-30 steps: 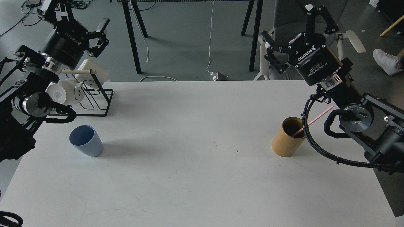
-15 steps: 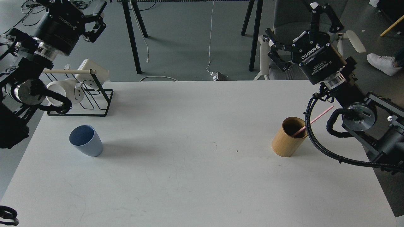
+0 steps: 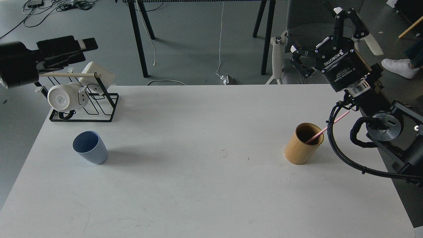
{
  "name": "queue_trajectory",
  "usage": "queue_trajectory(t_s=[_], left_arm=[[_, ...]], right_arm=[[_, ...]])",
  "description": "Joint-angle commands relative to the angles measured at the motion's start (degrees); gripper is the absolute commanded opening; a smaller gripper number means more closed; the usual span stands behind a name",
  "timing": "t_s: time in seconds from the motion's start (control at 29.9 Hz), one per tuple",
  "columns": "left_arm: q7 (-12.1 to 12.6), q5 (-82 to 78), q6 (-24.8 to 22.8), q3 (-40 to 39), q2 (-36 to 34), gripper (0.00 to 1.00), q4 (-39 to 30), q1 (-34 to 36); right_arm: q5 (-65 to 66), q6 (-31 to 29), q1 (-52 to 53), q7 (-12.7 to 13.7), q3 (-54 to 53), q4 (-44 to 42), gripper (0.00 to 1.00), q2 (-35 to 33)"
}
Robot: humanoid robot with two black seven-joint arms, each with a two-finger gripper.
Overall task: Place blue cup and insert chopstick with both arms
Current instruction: 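Lower the left gripper from the rack toward the light blue cup, then grasp the light blue cup with the left gripper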
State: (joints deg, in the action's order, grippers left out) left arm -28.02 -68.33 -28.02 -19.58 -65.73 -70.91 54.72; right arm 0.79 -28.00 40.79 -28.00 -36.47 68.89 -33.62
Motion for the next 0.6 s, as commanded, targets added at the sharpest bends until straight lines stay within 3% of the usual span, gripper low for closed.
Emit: queue_trajectory(t_s=[0.0,0.17,0.57], left_arm=[[0.0,-12.7,0.0,5.7,-0.5,1.00,1.2,0.0],[0.0,-23.2,1.2,11.7,1.1,0.99,7.8,-0.4],[0.0,-29.9,2.2,11.9,12.5,0.99,21.7,-5.4]], right_arm=[[0.0,0.0,-0.4,0.0,-0.1,0.0,0.96,0.0],[0.0,0.0,-1.1,0.0,-0.2,0.0,0.96,0.0],[0.0,0.0,-4.1,0.0,-1.5,0.3,0.96,-1.4]])
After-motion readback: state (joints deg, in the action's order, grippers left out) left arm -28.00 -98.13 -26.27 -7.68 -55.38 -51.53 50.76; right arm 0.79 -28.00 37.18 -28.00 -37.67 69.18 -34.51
